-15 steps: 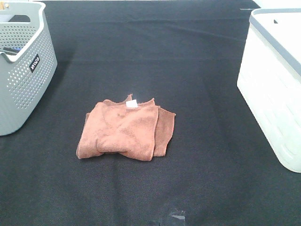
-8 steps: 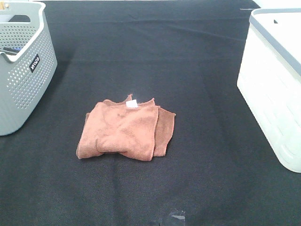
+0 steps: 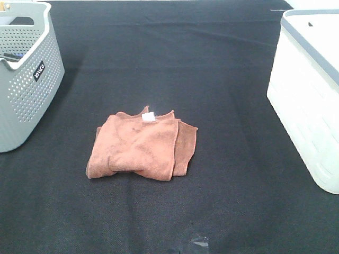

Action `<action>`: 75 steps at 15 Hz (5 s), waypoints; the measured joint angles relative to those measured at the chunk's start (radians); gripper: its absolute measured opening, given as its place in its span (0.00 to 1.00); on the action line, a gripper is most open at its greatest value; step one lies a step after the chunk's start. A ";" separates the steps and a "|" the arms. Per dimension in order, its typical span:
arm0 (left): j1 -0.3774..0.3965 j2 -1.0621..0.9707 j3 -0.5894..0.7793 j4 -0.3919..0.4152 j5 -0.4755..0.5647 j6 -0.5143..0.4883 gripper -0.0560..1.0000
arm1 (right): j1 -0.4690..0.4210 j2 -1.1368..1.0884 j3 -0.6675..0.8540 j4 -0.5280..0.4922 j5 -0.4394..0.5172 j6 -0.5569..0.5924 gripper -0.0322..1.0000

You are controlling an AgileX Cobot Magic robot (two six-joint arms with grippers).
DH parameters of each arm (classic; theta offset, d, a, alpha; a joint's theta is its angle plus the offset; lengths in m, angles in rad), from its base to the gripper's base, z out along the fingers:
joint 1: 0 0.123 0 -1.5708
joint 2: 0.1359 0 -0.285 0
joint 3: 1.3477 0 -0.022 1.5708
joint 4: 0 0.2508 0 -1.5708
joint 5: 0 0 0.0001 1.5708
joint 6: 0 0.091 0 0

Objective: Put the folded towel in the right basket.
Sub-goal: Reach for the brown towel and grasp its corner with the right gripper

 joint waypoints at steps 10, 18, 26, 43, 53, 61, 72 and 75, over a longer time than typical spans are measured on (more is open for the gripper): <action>0.000 0.000 0.000 0.000 0.000 0.000 0.99 | 0.000 0.000 0.000 0.000 0.000 0.000 0.97; 0.000 0.000 0.000 0.000 0.000 0.000 0.99 | 0.000 0.000 0.000 0.000 0.000 0.000 0.97; 0.000 0.000 0.000 0.000 0.000 0.000 0.99 | 0.000 0.005 -0.012 -0.019 -0.003 -0.011 0.97; 0.000 0.000 0.000 0.000 0.000 0.000 0.99 | 0.000 1.253 -0.830 0.386 0.032 -0.083 0.97; 0.000 0.000 0.000 0.000 0.000 0.000 0.99 | 0.302 1.692 -0.830 0.577 -0.266 -0.149 0.96; 0.000 0.000 0.000 0.000 0.000 0.000 0.99 | 0.328 2.042 -0.831 0.715 -0.404 -0.257 0.96; 0.000 0.000 0.000 0.000 0.000 0.000 0.99 | 0.328 2.166 -0.842 0.816 -0.410 -0.328 0.95; 0.000 0.000 0.000 0.000 0.000 0.000 0.99 | 0.328 2.187 -0.847 0.881 -0.407 -0.369 0.95</action>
